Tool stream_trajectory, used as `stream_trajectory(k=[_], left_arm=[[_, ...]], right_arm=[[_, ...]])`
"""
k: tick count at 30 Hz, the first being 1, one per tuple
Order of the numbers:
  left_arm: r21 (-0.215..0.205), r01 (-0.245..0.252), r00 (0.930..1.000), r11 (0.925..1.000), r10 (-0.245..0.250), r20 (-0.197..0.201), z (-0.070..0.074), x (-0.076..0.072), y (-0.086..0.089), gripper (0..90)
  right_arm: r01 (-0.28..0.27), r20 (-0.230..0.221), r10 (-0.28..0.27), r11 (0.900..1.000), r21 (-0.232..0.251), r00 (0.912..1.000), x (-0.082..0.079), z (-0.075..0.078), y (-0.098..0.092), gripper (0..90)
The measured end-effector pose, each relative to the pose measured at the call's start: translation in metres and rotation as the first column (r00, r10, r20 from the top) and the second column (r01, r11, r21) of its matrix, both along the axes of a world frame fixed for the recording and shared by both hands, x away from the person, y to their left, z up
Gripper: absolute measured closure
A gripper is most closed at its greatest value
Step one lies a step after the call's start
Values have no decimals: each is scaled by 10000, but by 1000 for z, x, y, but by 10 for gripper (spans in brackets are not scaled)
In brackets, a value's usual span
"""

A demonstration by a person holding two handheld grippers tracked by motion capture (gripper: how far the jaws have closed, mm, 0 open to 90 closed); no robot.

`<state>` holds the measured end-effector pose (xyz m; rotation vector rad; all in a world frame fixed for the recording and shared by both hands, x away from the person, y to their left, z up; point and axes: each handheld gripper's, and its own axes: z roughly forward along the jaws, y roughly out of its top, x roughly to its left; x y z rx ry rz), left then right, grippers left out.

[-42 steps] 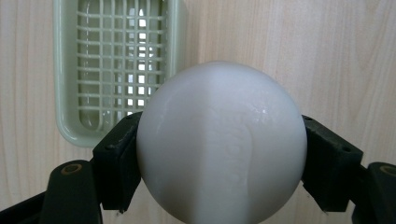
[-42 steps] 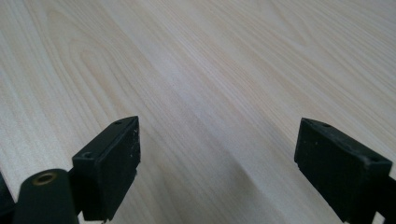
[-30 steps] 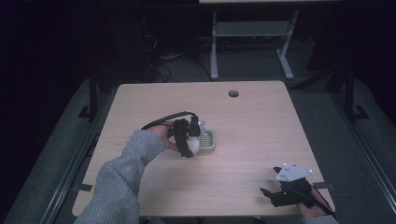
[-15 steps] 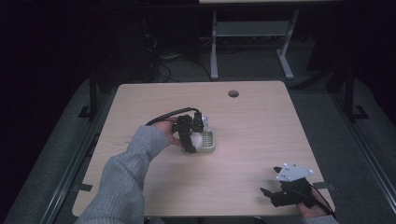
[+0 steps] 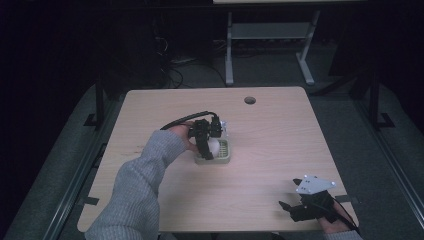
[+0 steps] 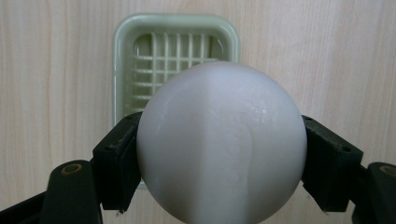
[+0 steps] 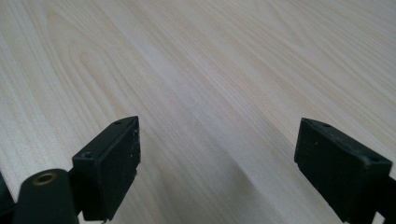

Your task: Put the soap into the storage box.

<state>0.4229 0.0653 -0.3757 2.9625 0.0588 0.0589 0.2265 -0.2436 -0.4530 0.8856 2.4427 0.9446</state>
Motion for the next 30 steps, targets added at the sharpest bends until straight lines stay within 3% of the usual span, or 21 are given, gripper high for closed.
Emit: stream_trajectory(k=[12,30], left_arm=[[101,42,10000,9999,-43,89,3,6,-10,242],[387,-133,9999,9992,131,45,-14,18,-14,242]], right_arm=[[-5,-1,5,10000,2,10000,0,0,0,139],[-53,66,54,10000,-80,10000,0,0,-1,139]])
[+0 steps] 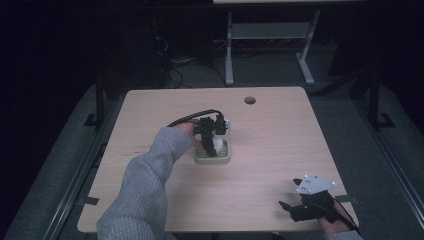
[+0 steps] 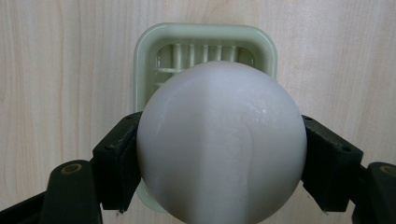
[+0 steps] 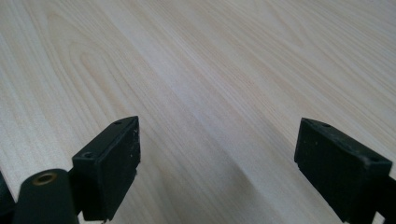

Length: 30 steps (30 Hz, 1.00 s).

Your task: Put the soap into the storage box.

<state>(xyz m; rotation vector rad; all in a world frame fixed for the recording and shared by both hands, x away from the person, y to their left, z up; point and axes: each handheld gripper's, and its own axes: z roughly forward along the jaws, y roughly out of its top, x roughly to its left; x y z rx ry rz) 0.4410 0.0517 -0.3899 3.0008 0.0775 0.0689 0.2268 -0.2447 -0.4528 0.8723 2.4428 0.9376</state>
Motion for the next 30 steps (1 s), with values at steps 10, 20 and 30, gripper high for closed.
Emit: stream_trajectory(k=[10,20,30], left_arm=[[254,-61,9999,9997,64,-117,-10,5,-1,241],[328,-132,9997,9994,139,-215,-15,8,-1,241],[442,-87,9997,9990,98,-240,-18,9,-1,241]], right_arm=[[-5,-22,5,10000,35,10000,0,0,0,139],[-21,-7,21,10000,8,10000,0,0,0,139],[-32,-1,32,10000,24,10000,0,0,0,139]])
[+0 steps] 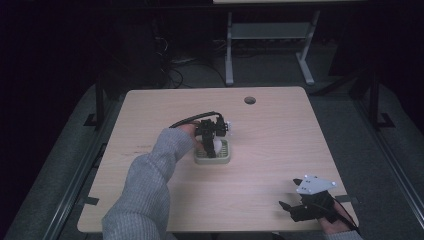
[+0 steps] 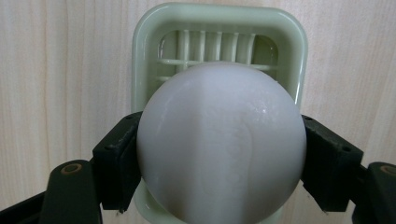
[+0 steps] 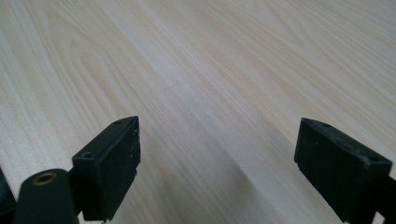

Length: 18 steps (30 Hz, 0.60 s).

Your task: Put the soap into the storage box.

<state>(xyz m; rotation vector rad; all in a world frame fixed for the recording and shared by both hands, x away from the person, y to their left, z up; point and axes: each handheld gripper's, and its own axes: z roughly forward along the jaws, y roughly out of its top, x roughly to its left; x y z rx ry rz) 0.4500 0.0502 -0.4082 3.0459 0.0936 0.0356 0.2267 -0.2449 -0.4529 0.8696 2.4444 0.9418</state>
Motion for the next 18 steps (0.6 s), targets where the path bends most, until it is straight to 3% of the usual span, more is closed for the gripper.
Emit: stream_trajectory(k=[18], left_arm=[[37,-94,9999,9999,94,-41,-2,1,1,240]], right_arm=[[9,-2,-9,10000,9,10000,0,0,0,139]])
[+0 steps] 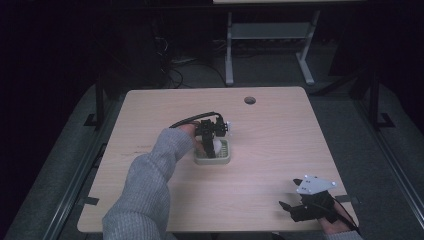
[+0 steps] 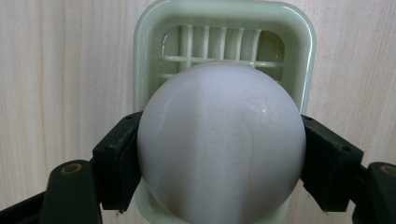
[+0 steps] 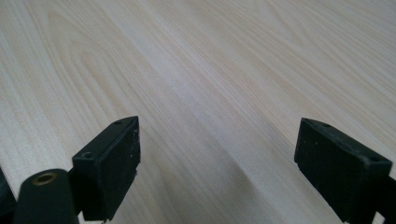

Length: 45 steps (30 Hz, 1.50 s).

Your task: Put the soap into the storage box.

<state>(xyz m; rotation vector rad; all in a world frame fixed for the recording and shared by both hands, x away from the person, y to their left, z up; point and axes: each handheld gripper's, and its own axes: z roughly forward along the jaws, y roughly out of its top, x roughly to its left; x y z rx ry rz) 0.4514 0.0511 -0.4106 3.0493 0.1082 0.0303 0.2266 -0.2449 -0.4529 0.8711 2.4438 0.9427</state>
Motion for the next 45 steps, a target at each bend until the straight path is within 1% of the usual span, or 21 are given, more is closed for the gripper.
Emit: stream_trajectory(k=[10,15,19,24,26,28,34,37,38,39,42,44,45], left_arm=[[43,-30,10000,10000,30,-34,0,1,1,239],[-240,-114,9999,9996,113,-57,5,0,3,233],[-34,-84,10000,10000,84,15,5,-1,4,222],[-185,-153,9998,9997,155,98,8,-2,5,222],[-243,-181,9998,9995,183,71,10,-3,5,222],[-315,-141,9998,9994,146,163,12,-4,6,222],[-376,-182,9996,9991,190,199,18,-7,8,222],[-503,-301,9991,9983,316,287,19,-9,11,227],[-437,-268,9991,9987,283,331,20,-9,12,228],[-497,-298,9986,9983,319,414,20,-10,13,228],[-665,-502,9981,9965,525,335,22,-11,19,228],[-690,-508,9978,9963,535,392,23,-12,22,228],[-650,-563,9977,9963,585,334,23,-13,23,228]], right_arm=[[-23,-2,23,10000,-21,10000,0,0,0,139],[-22,-3,22,10000,-25,10000,0,0,0,139],[-15,-55,15,10000,-17,10000,1,0,0,139],[3,-68,-3,10000,-36,10000,0,0,1,139],[20,-60,-20,10000,27,10000,-1,0,1,139],[7,-56,-7,10000,-19,10000,-1,0,1,140],[7,-58,-7,10000,12,10000,-1,0,1,139],[21,-53,-21,10000,7,10000,-1,0,1,139],[18,-55,-18,10000,2,10000,-1,0,1,139],[18,-38,-18,10000,-36,10000,-1,0,1,139],[56,-45,-56,10000,0,10000,-1,0,1,139],[75,-79,-75,10000,30,9999,-1,0,2,139],[63,-72,-63,10000,19,10000,-1,0,2,139]])
